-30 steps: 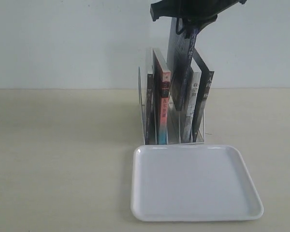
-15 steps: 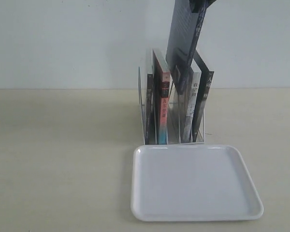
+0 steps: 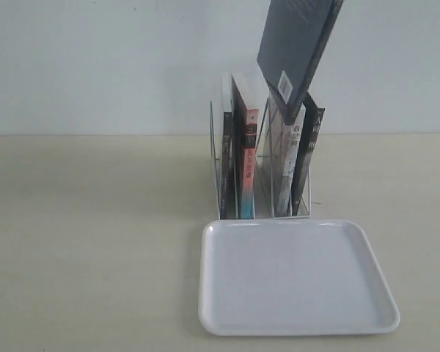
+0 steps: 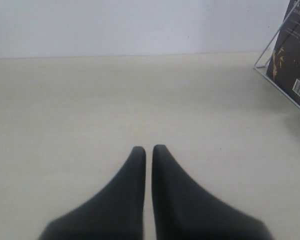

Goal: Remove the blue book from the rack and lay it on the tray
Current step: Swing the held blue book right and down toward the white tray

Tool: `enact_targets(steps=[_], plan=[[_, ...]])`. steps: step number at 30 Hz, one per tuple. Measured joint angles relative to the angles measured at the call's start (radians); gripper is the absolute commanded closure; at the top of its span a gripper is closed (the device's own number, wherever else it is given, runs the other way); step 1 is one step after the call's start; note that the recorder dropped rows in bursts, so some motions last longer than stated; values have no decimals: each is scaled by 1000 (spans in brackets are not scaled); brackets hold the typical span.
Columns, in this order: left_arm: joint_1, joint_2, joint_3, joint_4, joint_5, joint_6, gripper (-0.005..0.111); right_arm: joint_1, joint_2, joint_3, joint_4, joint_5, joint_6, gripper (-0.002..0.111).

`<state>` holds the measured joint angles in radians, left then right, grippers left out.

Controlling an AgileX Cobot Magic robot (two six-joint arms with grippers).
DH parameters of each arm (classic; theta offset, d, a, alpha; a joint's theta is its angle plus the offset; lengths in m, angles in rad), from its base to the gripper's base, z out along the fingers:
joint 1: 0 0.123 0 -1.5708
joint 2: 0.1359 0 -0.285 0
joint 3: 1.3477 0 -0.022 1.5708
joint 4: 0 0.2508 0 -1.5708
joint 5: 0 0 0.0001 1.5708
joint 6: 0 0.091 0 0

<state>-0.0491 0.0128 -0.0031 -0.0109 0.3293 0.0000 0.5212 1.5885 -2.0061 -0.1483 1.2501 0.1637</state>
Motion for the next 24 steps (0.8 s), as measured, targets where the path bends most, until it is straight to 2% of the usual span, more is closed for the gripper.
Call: enact_targets(steps=[11, 18, 24], plan=[[0, 0, 0, 0, 0, 0, 103, 0, -424, 380, 0, 0, 6, 108], [0, 0, 0, 0, 0, 0, 103, 0, -692, 716, 30, -6, 78, 108], [0, 0, 0, 0, 0, 0, 103, 0, -790, 975, 135, -192, 87, 108]])
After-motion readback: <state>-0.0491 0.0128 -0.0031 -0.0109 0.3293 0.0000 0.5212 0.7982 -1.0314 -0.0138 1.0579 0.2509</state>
